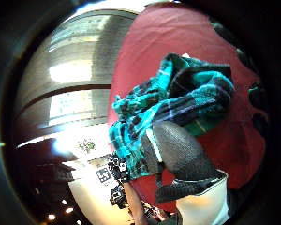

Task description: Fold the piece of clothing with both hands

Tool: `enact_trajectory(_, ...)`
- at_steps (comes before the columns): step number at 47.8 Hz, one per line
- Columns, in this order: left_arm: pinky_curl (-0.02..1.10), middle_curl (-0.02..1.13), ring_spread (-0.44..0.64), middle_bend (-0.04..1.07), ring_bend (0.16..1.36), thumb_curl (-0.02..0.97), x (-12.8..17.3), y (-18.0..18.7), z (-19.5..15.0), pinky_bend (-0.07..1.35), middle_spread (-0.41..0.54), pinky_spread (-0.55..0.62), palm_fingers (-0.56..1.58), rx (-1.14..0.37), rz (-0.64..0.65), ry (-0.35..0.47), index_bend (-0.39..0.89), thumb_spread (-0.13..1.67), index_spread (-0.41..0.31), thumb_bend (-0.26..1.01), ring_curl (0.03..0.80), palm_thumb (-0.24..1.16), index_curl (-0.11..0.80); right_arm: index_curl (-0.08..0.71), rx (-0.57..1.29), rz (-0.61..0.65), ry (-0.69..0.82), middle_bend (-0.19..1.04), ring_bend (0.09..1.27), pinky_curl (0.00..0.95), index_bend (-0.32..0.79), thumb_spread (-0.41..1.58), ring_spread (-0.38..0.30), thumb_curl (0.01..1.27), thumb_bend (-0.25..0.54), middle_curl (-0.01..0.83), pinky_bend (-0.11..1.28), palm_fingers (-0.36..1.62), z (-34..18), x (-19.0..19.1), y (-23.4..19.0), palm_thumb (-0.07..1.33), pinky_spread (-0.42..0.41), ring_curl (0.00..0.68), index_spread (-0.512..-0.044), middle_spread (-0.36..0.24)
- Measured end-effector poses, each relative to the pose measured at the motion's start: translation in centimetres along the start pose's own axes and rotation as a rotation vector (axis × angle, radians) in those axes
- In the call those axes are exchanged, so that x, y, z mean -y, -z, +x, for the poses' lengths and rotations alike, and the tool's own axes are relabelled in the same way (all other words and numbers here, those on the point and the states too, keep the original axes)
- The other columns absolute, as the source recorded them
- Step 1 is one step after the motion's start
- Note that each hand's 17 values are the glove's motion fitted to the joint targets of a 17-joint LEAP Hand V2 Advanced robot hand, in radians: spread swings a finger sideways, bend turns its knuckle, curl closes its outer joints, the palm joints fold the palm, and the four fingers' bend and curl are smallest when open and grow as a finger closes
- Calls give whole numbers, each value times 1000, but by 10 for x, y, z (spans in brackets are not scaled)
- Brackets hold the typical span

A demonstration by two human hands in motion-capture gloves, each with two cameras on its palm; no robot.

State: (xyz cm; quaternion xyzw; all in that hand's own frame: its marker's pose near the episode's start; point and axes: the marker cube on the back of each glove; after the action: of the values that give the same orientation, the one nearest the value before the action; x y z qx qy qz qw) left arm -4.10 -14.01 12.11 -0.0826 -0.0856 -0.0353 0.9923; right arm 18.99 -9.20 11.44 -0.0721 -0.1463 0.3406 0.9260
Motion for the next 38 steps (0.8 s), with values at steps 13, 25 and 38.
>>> enact_trajectory(13, 332, 401, 144, 180, 420, 225, 2, -14, -3, 298, -42, 312, 396, -62, -55, 19, 137, 1498, -133, -17, 364, 408, 394, 171, 79, -103, 12, 76, 771, 407, 226, 1200, -101, 352, 45, 294, 896, 721, -38, -2, -25, 623, -157, 439, -272, 47)
enact_trajectory(25, 343, 407, 187, 192, 437, 206, 7, 15, -8, 303, -30, 357, 384, -33, -41, -9, 146, 1562, -123, -1, 359, 362, 383, 311, 395, 22, 28, 102, 643, 368, 343, 1087, -197, 439, 127, 247, 801, 996, -70, -15, 8, 931, -281, 399, -244, -44)
enact_trajectory(38, 345, 406, 200, 197, 461, 230, -17, 150, -28, 284, -5, 370, 405, -159, 83, 21, 155, 1508, -119, -2, 355, 393, 385, 371, 710, 170, 492, 107, 545, 356, 237, 839, -248, 512, 58, 241, 718, 1051, -199, -66, 42, 1042, -320, 392, -257, -119)
